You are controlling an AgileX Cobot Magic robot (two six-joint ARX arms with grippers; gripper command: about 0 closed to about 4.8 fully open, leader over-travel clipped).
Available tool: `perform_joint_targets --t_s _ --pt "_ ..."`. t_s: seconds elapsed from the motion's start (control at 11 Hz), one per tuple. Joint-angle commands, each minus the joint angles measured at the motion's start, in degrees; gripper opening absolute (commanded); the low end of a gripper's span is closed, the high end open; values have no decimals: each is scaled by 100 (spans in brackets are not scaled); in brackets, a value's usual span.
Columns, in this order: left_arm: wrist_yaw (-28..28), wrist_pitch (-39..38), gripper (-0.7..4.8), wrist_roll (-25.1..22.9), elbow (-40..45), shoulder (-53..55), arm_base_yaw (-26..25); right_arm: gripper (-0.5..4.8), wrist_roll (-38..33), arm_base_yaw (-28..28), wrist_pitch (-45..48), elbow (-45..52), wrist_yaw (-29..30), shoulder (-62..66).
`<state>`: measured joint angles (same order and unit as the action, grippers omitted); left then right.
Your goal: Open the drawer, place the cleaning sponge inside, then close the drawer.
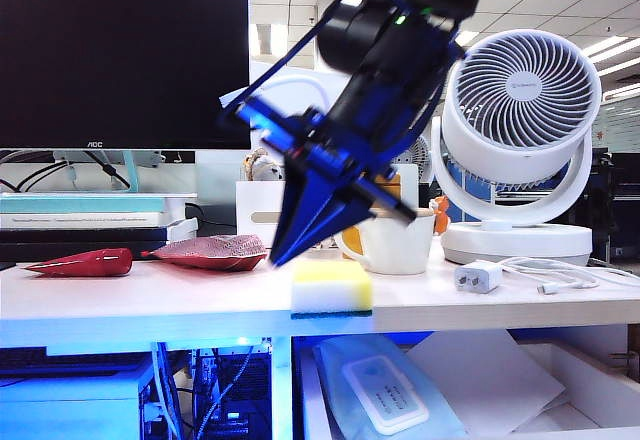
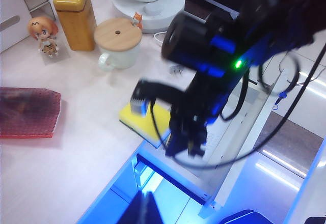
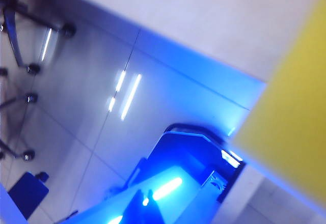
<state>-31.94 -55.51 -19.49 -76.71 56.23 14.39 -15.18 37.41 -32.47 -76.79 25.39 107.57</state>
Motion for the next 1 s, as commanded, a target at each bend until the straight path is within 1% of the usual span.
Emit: perform_joint_targets --t_s 0.09,0.18,0.27,0.45,0.54,0.82,1.0 --pt "-24 26 -6 0 -17 -11 2 -6 66 77 -55 -20 -92 369" --pt "-24 22 -6 0 -17 -11 2 -5 63 77 -31 -20 -293 442" --pt "-24 13 -6 0 -17 -11 2 -6 68 70 105 -17 -1185 522" --pt "-26 -35 -6 0 -17 -11 2 -5 66 66 485 -20 -1504 546" --pt "-26 -68 -6 0 -17 -11 2 -5 63 63 686 -20 -1821 546" --pt "-24 -118 -6 -2 -17 -11 2 -5 37 -59 951 -22 -2162 566" --pt "-24 -140 -6 -2 -17 -11 2 -5 17 -234 1001 -28 -2107 568"
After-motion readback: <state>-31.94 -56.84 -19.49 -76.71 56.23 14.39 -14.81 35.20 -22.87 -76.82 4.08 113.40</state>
